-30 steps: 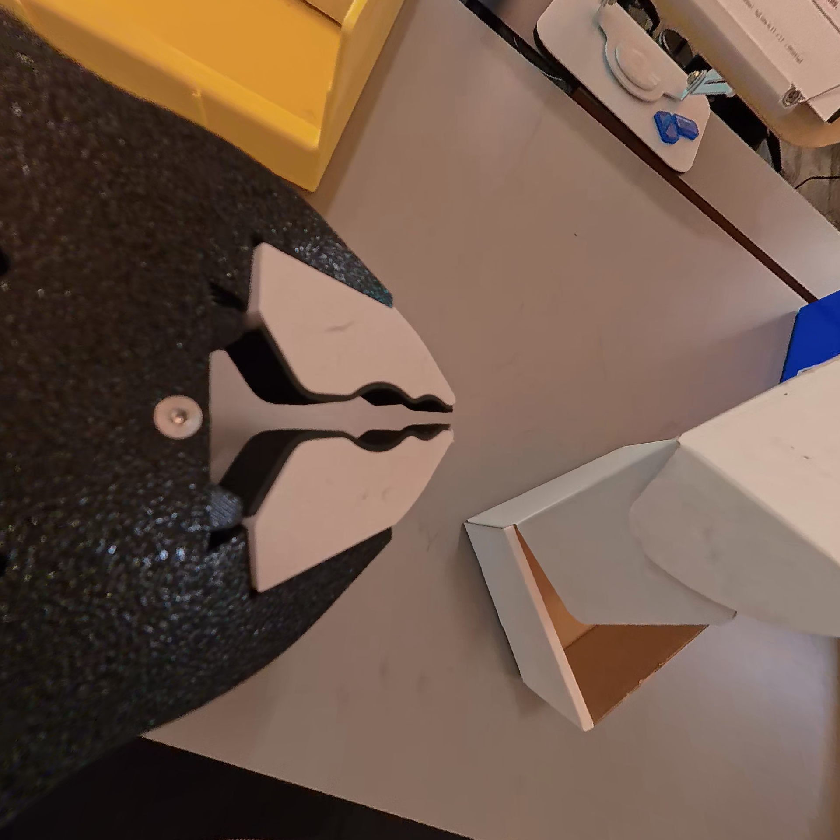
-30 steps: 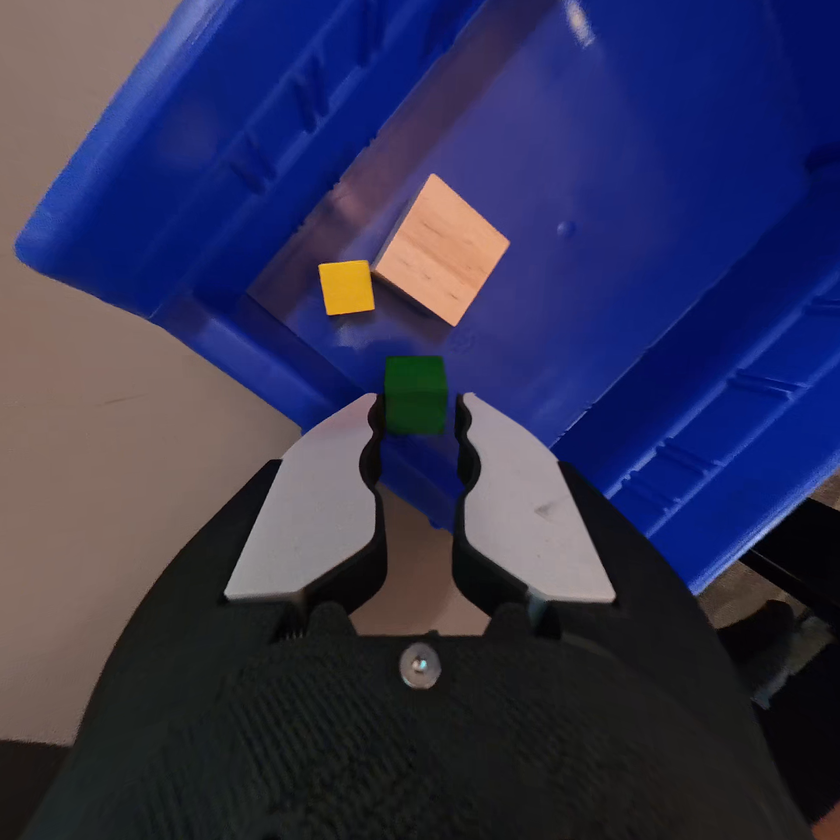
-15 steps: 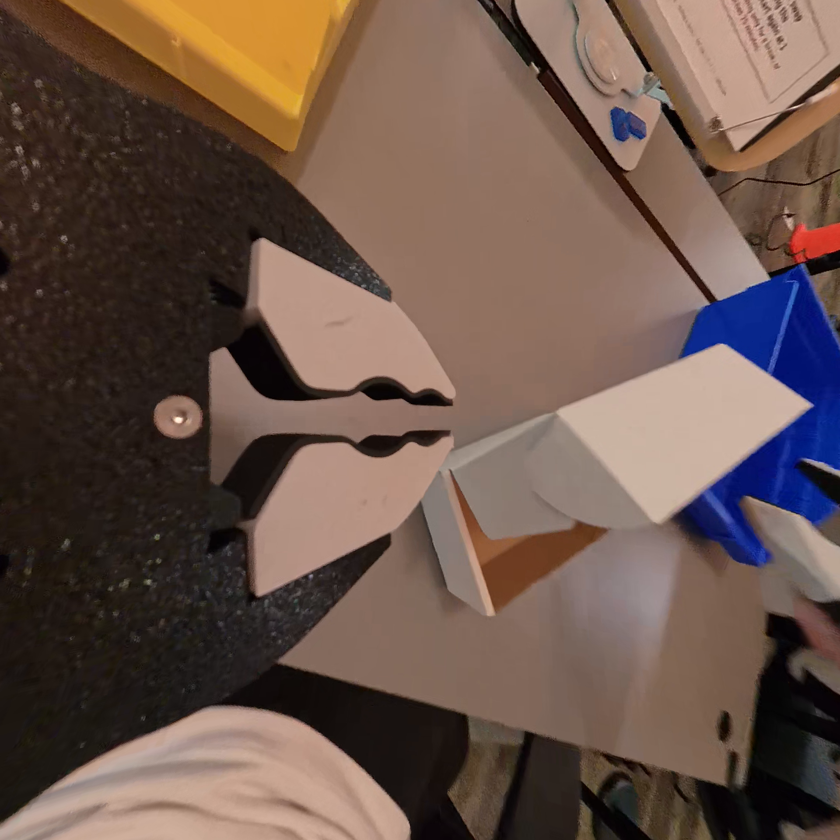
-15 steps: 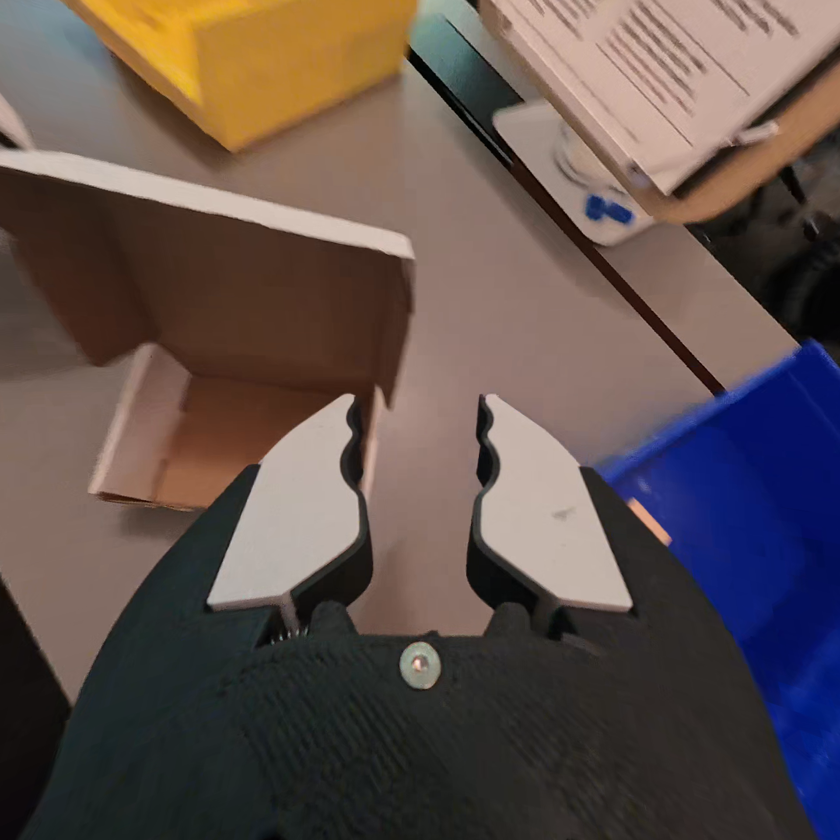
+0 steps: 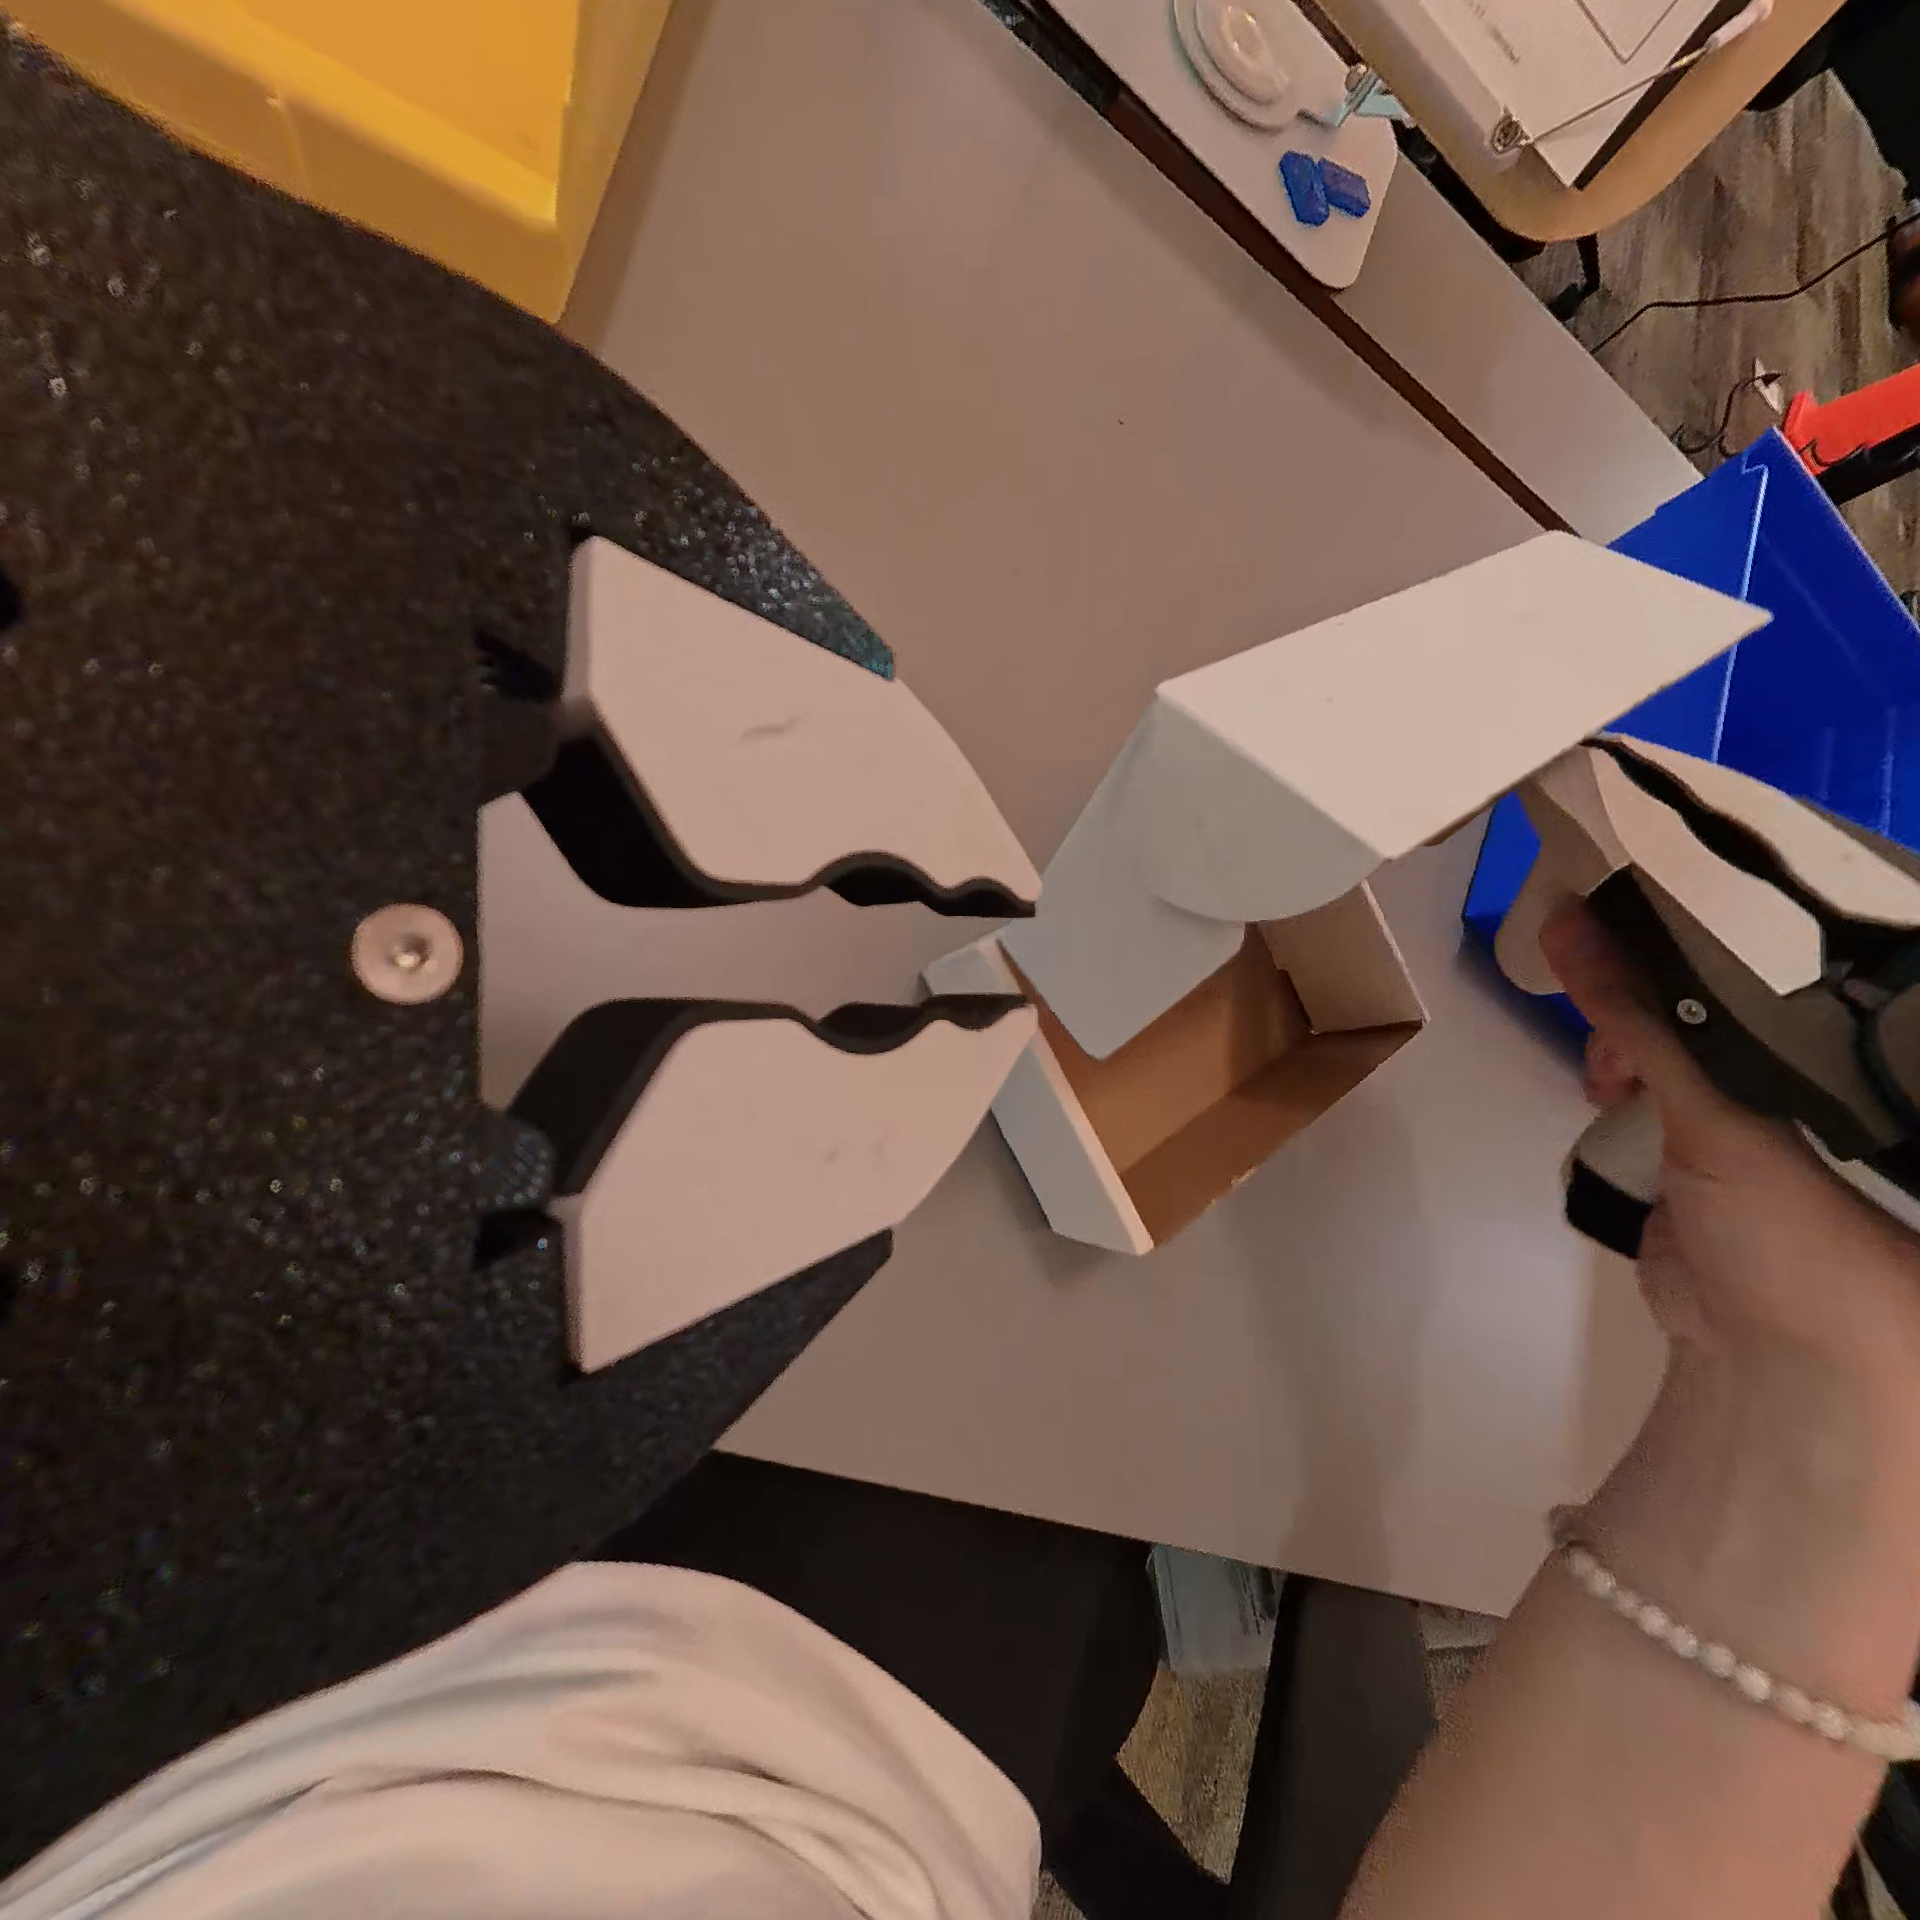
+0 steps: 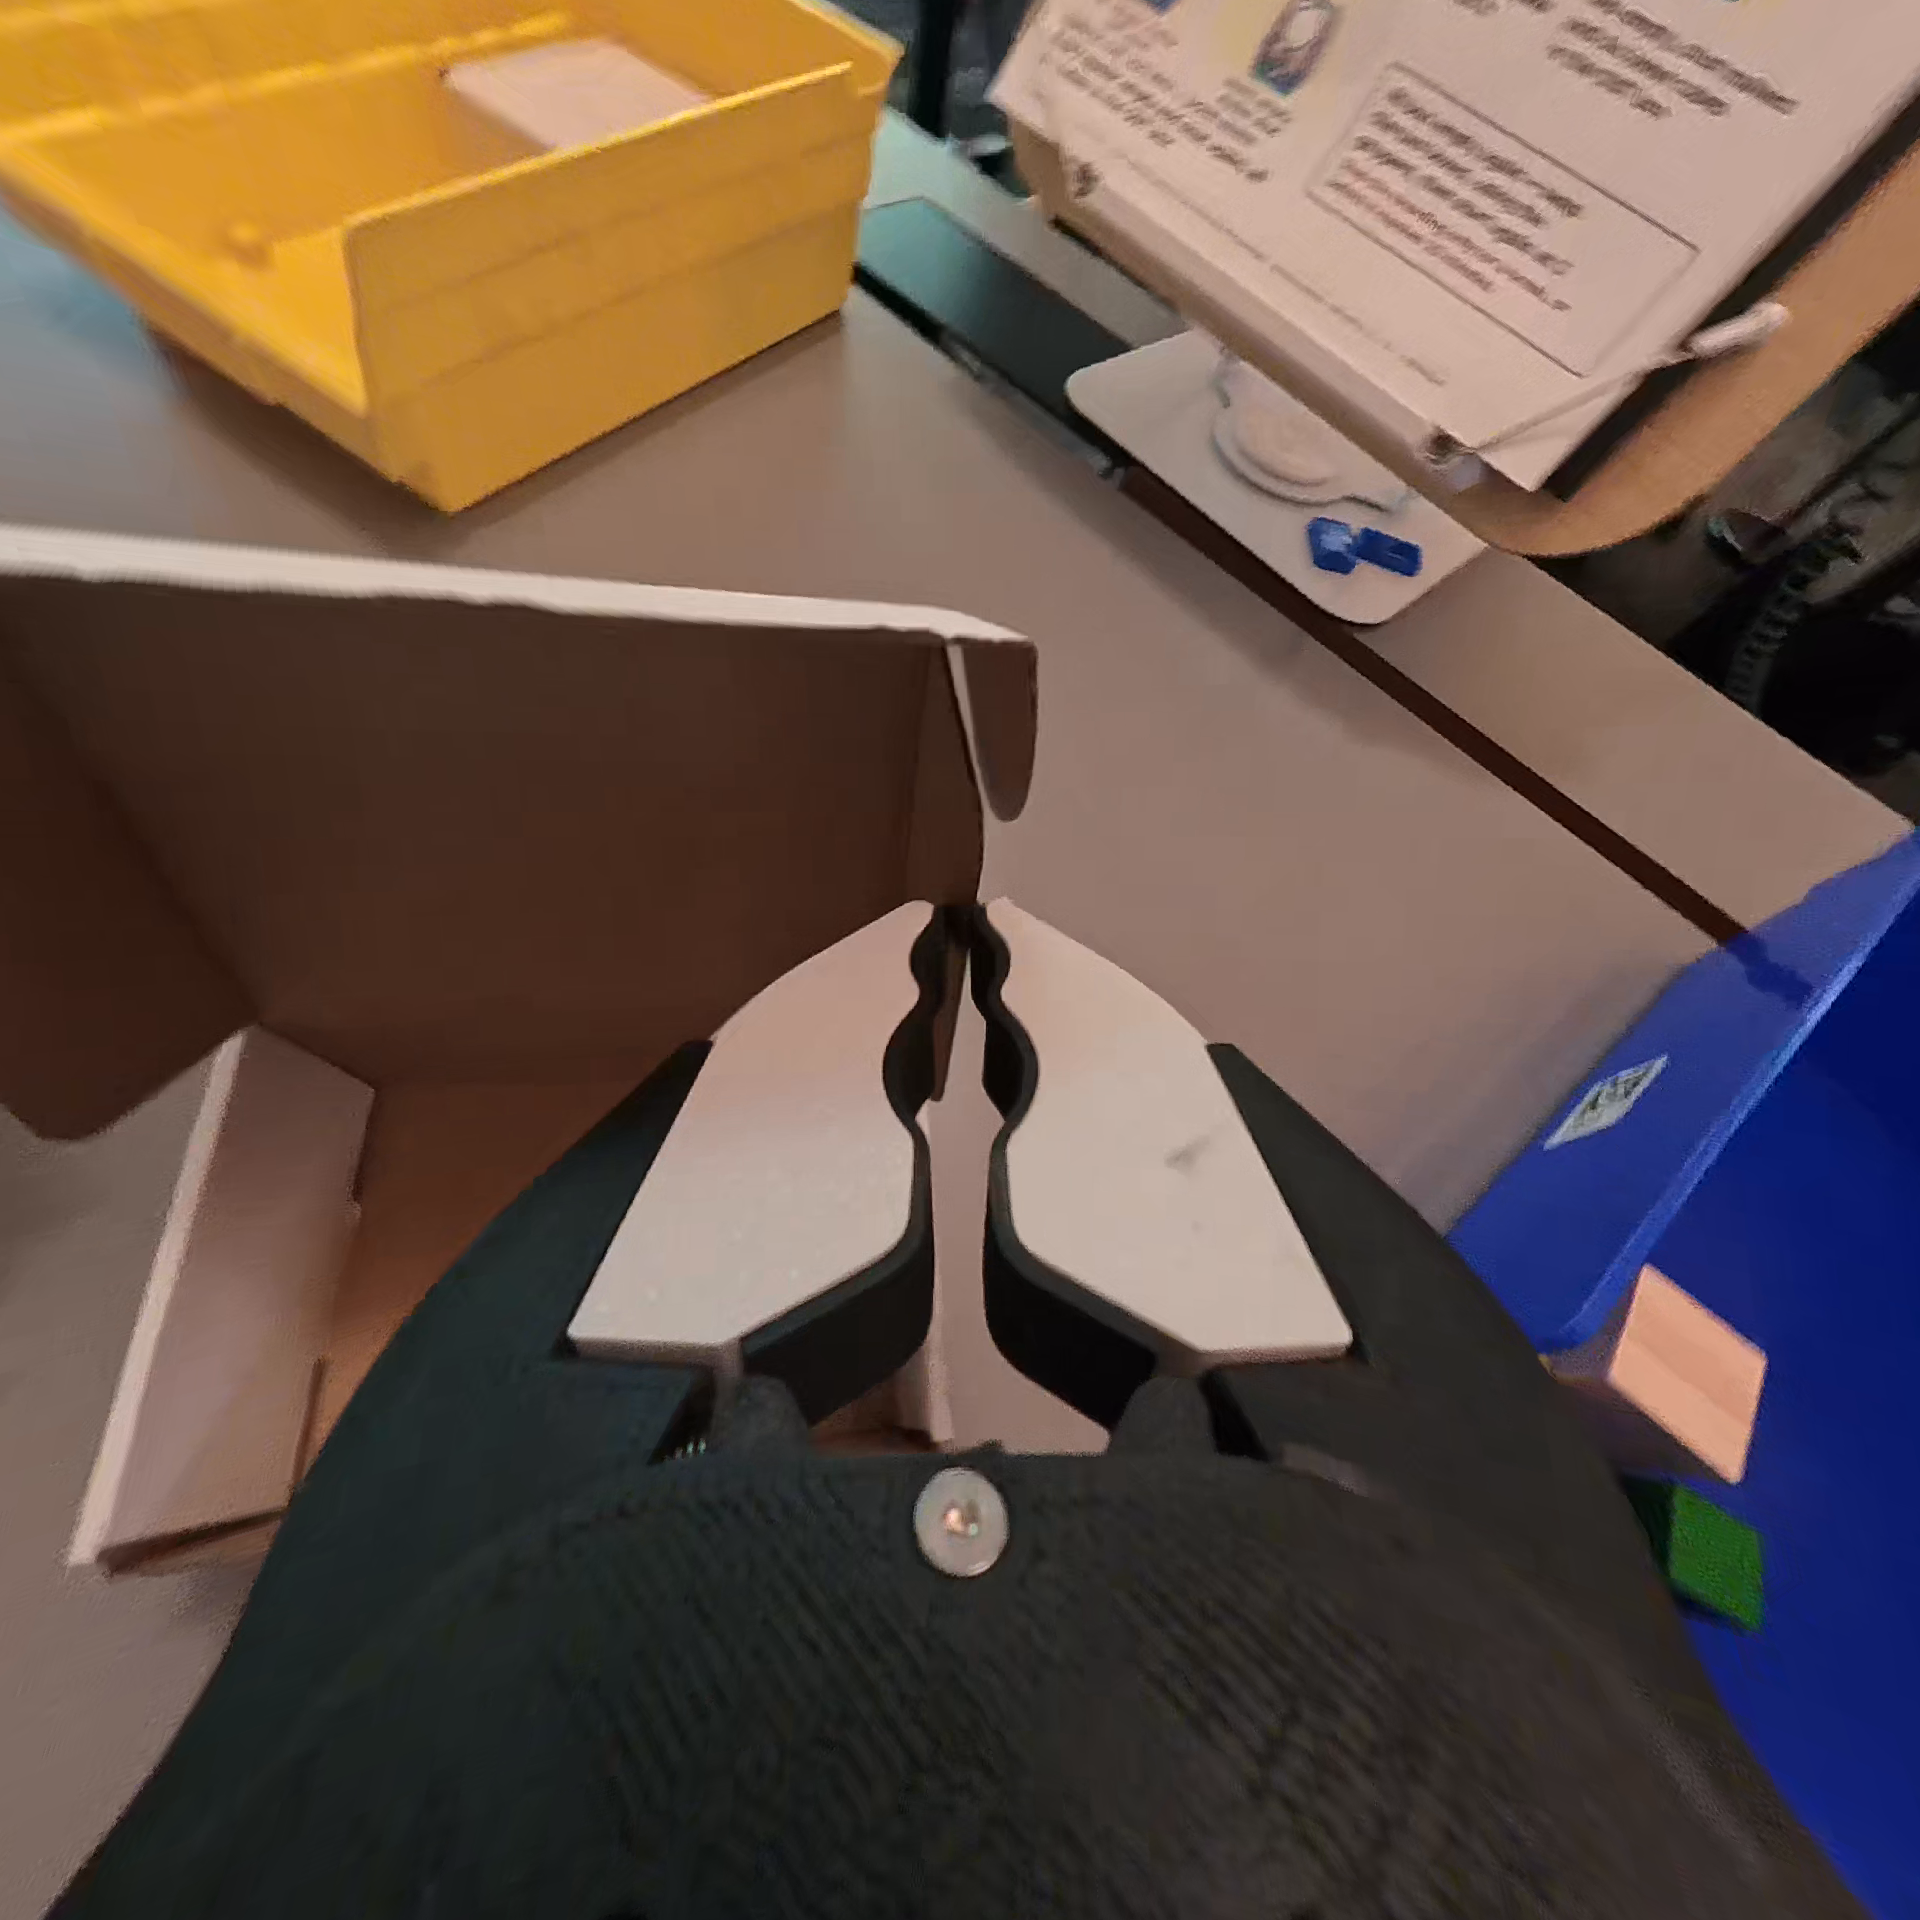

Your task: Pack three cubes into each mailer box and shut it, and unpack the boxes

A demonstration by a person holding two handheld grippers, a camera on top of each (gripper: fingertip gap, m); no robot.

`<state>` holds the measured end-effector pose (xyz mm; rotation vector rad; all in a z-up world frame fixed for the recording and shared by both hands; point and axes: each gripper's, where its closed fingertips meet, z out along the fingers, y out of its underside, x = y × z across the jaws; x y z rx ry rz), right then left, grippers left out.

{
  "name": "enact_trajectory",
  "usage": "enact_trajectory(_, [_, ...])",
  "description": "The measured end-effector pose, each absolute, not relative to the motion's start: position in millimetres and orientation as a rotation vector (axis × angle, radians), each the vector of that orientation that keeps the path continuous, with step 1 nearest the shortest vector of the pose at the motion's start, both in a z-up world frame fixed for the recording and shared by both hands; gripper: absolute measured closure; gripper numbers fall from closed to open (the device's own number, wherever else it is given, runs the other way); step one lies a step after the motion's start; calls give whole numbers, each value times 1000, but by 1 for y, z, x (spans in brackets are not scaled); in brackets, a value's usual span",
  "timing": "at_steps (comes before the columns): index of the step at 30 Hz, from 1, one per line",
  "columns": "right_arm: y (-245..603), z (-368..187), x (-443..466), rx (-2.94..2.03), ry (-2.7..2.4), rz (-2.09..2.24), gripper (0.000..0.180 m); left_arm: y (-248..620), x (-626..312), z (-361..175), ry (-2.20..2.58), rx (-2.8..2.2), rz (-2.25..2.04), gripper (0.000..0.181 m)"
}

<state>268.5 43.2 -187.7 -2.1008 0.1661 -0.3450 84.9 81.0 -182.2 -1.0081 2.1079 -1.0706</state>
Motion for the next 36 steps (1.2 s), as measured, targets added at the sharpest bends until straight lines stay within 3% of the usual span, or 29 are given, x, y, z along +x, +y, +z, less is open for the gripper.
enact_trajectory(10, [12,-189,270,-1671,706,-513,178,85,99,-187,2022,-1139,-1127,167])
enact_trajectory(31, [16,-193,221,-1682,581,-636,178,164,151,-188,1407,-1395,-875,164])
enact_trajectory(36, [17,-189,221,-1678,570,-626,177,160,161,-192,1398,-1440,-908,171])
